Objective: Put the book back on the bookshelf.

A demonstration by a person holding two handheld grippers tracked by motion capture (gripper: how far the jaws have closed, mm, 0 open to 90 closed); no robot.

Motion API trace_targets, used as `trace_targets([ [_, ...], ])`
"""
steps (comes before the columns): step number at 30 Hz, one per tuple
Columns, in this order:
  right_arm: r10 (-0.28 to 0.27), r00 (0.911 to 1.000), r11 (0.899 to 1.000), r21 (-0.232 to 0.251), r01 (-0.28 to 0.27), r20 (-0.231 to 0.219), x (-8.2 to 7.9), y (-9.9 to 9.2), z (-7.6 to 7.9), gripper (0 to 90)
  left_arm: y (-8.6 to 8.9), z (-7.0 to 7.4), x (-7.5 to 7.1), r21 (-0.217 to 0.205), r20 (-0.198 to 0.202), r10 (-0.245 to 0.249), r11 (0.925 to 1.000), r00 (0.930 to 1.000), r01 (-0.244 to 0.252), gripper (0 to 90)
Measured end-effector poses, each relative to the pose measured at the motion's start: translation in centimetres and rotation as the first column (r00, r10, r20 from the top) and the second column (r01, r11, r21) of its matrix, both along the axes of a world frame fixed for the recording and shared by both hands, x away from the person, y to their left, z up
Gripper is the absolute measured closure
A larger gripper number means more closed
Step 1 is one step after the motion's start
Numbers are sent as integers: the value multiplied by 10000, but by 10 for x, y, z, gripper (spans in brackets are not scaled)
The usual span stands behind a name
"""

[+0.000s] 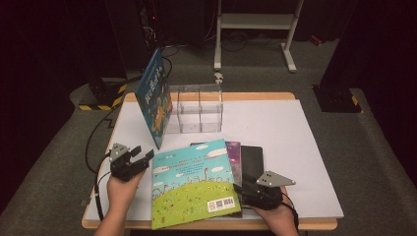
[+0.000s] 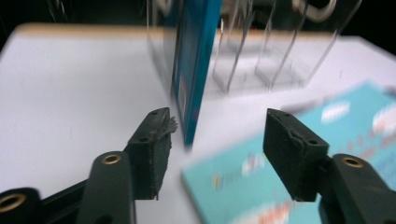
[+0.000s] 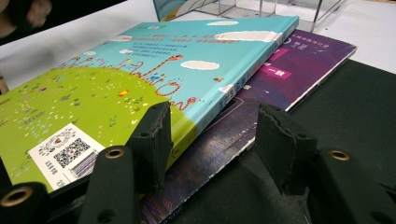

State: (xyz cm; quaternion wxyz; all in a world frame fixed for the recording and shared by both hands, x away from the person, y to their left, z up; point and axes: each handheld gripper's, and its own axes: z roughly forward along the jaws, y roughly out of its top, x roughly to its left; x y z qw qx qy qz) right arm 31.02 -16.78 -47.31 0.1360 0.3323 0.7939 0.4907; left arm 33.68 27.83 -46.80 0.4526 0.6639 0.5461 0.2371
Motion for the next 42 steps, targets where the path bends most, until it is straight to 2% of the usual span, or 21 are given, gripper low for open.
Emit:
trace_targets([
  [1, 5, 10000, 10000, -19, -4, 9, 0, 0, 0, 448, 2, -10, -11, -80, -565, -200, 9998, 9982, 196, 376],
  [2, 5, 10000, 10000, -19, -4, 9, 0, 0, 0, 448, 2, -10, -11, -80, -565, -200, 9998, 9982, 196, 359],
  [3, 4, 10000, 10000, -27, -4, 10, 0, 0, 0, 447, 2, -15, -16, -103, -797, -278, 9996, 9964, 271, 359],
  [4, -10, 10000, 10000, -56, 10, 41, 0, 0, 0, 445, 0, -23, -26, -305, -1330, -638, 9977, 9891, 603, 347],
  [5, -19, 10000, 10000, -64, 19, 47, 0, 0, 0, 445, 0, -23, -26, -305, -1330, -638, 9977, 9891, 603, 332],
  [6, -28, 10000, 10000, -65, 28, 45, 0, 0, 0, 445, -5, -28, -33, -161, -1754, -971, 9953, 9797, 958, 319],
  [7, -28, 10000, 10000, -65, 28, 45, 0, 0, 0, 445, -5, -28, -33, -161, -1754, -971, 9953, 9797, 958, 316],
  [9, -36, 10000, 10000, -55, 36, 24, 0, 1, 0, 443, -11, -31, -38, -229, -1985, -1261, 9920, 9720, 1241, 311],
  [10, -38, 10000, 10000, -50, 38, -8, 0, 1, 0, 438, -20, -34, -41, -315, -2238, -1531, 9882, 9625, 1498, 303],
  [11, -38, 10000, 10000, -50, 38, -8, 0, 1, 0, 438, -20, -34, -41, -315, -2238, -1531, 9882, 9625, 1498, 292],
  [12, -62, 10000, 10000, -31, 62, -40, 0, 1, 0, 433, -26, -36, -42, -631, -2192, -1757, 9842, 9597, 1657, 291],
  [16, -112, 9999, 9999, -6, 112, -44, 0, 1, -1, 425, -32, -36, -43, -542, -2181, -1531, 9880, 9638, 1447, 275],
  [17, -117, 9999, 9999, 6, 117, -45, 0, 1, -1, 423, -33, -36, -44, -535, -2115, -1384, 9901, 9675, 1299, 275],
  [21, -230, 9997, 9997, 129, 231, -86, 2, -1, -1, 420, -35, -35, -47, -413, -1996, -1204, 9926, 9725, 1144, 289],
  [26, -408, 9991, 9991, 132, 409, -85, 4, -3, 0, 423, -38, -35, -48, -448, -1993, -1183, 9927, 9728, 1116, 289],
  [34, -606, 9982, 9980, 159, 605, 7, 6, -7, 2, 424, -55, -35, -47, -615, -1975, -1605, 9866, 9671, 1512, 299],
  [38, -932, 9956, 9953, 258, 931, 41, 9, -16, 4, 422, -68, -35, -42, -704, -1946, -1943, 9804, 9614, 1839, 299],
  [40, -1246, 9921, 9915, 383, 1240, 146, 12, -25, 6, 418, -79, -33, -38, -615, -1883, -2214, 9750, 9568, 2135, 300],
  [42, -1360, 9906, 9898, 453, 1352, 148, 13, -28, 6, 417, -82, -33, -37, -580, -1839, -2299, 9731, 9557, 2230, 302],
])
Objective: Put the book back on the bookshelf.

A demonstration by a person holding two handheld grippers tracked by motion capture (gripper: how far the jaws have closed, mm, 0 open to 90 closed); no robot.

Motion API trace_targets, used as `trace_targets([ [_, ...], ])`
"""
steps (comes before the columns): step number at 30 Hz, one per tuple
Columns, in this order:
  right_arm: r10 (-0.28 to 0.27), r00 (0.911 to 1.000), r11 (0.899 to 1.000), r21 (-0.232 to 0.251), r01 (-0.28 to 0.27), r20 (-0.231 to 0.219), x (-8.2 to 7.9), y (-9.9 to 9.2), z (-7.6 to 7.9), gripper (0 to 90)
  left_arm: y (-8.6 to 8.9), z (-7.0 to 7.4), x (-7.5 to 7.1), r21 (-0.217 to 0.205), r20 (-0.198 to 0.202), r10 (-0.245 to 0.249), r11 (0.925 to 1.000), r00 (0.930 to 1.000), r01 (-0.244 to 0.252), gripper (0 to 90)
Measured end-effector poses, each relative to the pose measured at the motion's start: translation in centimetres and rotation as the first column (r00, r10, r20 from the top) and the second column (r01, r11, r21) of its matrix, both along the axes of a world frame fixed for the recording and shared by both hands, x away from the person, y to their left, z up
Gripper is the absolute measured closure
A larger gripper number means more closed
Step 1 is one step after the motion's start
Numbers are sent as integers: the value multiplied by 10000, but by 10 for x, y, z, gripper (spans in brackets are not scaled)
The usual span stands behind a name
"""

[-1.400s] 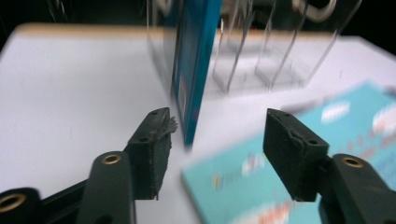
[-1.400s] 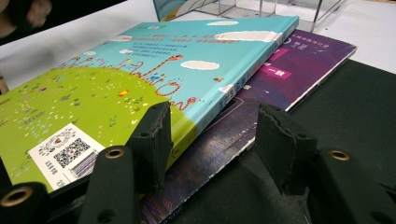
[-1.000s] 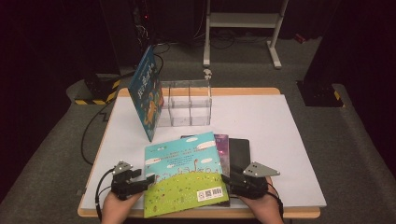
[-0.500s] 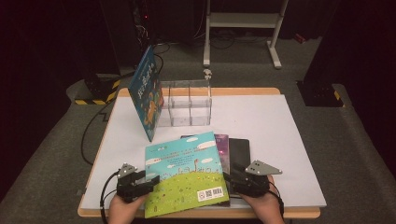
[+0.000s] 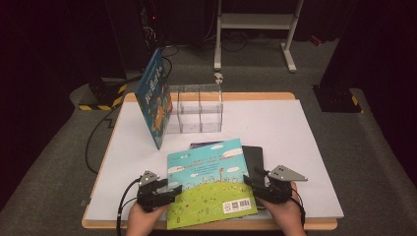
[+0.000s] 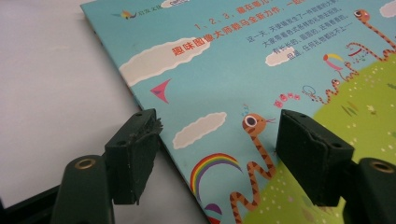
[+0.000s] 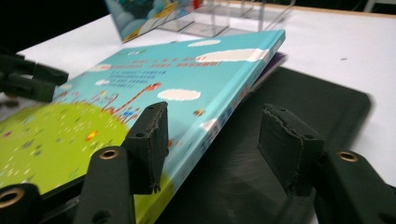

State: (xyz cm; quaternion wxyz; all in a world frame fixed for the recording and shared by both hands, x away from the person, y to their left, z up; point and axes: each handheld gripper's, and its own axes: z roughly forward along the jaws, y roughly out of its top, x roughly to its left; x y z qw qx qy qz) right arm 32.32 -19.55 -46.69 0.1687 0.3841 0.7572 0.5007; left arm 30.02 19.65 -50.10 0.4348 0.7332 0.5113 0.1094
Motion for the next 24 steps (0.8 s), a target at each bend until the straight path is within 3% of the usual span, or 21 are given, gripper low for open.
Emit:
trace_targets([
  [2, -284, 9995, 9995, 173, 282, 105, 3, -8, 1, 416, -6, 1, 3, 47, 77, -104, 9999, 9999, 103, 309],
  [5, -265, 9996, 9993, 269, 266, -58, 6, -13, 2, 420, -12, 2, 7, 257, 385, -227, 9994, 9990, 217, 311],
  [8, -165, 9997, 9992, 364, 172, -176, 10, -14, -1, 419, -10, 2, 5, 312, 1016, -381, 9989, 9941, 351, 315],
  [9, -229, 9988, 9991, 333, 244, -437, 12, -13, -5, 423, -7, 2, 3, 186, 1298, -376, 9992, 9908, 355, 289],
  [10, -289, 9982, 9995, 114, 296, -518, 13, -12, -7, 429, 3, 1, 2, -991, 1491, -160, 9946, 9887, 311, 275],
  [11, -356, 9975, 9994, -63, 353, -616, 13, -12, -10, 429, 8, 0, 3, -1631, 1377, -3, 9863, 9905, 229, 275],
  [12, -348, 9967, 9994, 25, 350, -730, 14, -13, -13, 428, 11, -1, 2, -1785, 1286, 160, 9839, 9916, 73, 279],
  [14, -334, 9958, 9990, 266, 358, -850, 15, -14, -15, 427, 12, -2, 2, -1628, 1266, 180, 9867, 9918, 29, 280],
  [16, -271, 9948, 9982, 509, 322, -985, 16, -16, -15, 427, 11, -4, 1, -1756, 1161, 106, 9844, 9932, 100, 275],
  [21, -413, 9948, 9981, 421, 454, -934, 14, -14, -15, 428, 10, -5, 9, -2030, 562, -176, 9788, 9983, 286, 218],
  [24, -461, 9948, 9981, 371, 496, -904, 14, -14, -15, 428, 6, -5, 13, -2113, 436, -320, 9766, 9985, 405, 200],
])
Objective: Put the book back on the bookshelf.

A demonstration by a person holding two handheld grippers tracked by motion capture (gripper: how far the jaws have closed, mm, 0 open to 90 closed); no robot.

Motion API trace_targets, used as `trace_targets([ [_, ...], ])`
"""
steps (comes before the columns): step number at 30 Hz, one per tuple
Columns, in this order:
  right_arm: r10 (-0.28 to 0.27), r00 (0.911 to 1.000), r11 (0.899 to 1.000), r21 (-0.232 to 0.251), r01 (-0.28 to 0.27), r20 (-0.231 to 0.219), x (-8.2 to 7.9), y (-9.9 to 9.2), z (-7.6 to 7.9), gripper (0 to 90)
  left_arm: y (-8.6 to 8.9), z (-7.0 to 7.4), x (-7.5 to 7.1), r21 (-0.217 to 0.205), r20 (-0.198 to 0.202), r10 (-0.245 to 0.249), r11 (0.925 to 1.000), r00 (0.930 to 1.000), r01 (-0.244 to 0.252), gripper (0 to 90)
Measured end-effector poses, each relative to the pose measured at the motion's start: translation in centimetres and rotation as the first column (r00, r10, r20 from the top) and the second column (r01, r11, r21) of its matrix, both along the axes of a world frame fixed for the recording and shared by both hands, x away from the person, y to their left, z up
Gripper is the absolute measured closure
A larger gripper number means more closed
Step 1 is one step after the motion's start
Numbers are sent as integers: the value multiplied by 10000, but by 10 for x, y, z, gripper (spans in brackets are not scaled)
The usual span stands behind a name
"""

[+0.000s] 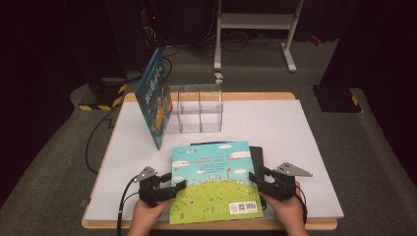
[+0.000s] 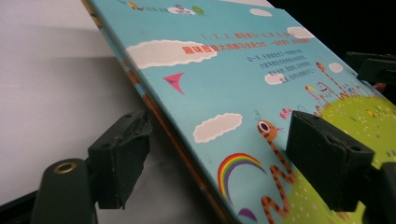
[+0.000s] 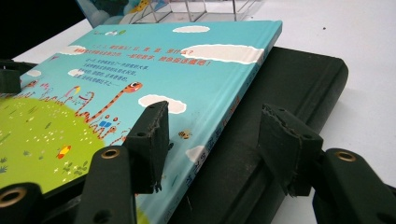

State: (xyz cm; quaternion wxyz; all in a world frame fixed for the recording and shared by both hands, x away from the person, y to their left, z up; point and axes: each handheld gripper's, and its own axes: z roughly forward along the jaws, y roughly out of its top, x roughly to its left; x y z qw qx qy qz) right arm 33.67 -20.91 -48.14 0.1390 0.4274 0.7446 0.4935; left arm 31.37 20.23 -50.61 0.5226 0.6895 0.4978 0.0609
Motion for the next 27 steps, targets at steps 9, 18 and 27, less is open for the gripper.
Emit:
trace_targets([
  [9, 57, 9999, 10000, 60, -57, -152, 4, 0, -1, 427, -11, 9, 20, 123, -554, -448, 9989, 9975, 455, 203],
  [18, -279, 9987, 9995, 99, 284, -424, 8, -7, -1, 307, -21, 8, 45, 87, -436, -1038, 9945, 9936, 1043, 206],
  [27, -235, 9919, 9990, 339, 279, -1250, 10, -6, -5, 166, -23, 6, 38, 15, -107, -1390, 9903, 9902, 1390, 214],
])
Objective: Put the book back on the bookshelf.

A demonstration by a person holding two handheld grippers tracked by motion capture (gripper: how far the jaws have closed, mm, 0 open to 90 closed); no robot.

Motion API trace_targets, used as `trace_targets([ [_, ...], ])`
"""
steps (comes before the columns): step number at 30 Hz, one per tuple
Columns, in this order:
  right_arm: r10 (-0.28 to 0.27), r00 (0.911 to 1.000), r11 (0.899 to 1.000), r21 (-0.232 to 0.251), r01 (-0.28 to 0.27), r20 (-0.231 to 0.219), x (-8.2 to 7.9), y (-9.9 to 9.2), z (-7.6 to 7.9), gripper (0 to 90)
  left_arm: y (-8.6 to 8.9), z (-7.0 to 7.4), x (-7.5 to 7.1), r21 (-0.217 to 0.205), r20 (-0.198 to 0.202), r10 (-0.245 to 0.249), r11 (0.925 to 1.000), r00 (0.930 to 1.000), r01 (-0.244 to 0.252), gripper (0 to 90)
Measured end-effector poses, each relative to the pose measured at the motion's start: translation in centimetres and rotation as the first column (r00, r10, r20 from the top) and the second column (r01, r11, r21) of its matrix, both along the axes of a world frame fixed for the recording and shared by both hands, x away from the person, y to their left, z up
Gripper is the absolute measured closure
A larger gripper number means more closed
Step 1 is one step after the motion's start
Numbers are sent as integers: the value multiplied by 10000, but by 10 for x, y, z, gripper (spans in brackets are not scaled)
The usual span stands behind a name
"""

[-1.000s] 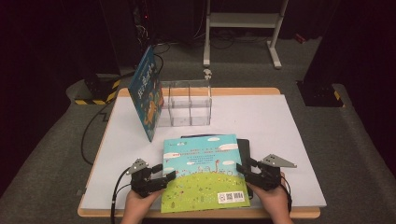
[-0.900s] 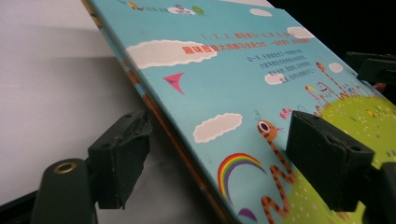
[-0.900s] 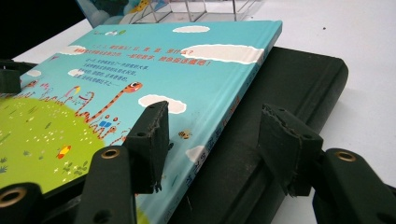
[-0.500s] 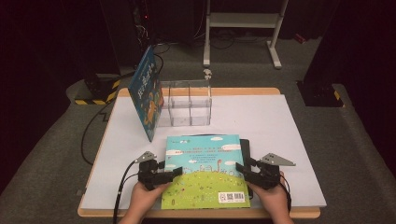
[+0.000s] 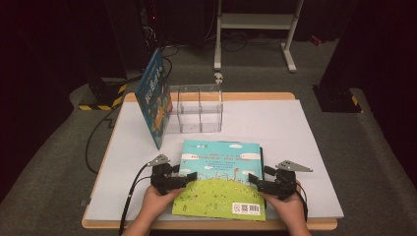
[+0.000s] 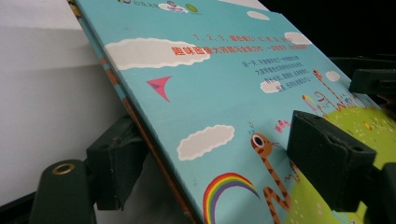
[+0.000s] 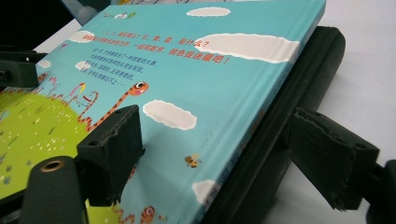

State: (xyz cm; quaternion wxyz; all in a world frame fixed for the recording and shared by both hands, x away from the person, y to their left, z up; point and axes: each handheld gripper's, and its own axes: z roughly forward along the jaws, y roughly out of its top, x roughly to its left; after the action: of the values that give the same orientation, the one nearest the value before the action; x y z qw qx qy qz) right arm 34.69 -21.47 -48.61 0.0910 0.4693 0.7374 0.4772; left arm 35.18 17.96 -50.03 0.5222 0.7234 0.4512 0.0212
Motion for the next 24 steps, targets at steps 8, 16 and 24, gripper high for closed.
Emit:
trace_targets([
  [8, 119, 9971, 9989, 459, -84, -754, 5, -5, -3, 142, -16, 0, -2, -24, 6, -426, 9991, 9991, 426, 215],
  [16, -52, 9944, 9998, 159, 70, -1051, 0, -5, 8, 225, -16, 5, -3, 121, -3, -336, 9994, 9994, 336, 227],
  [24, -441, 9990, 9989, 130, 440, 28, 4, -5, 36, 322, -14, 28, 2, -37, 736, 172, 9998, 9971, -170, 333],
])
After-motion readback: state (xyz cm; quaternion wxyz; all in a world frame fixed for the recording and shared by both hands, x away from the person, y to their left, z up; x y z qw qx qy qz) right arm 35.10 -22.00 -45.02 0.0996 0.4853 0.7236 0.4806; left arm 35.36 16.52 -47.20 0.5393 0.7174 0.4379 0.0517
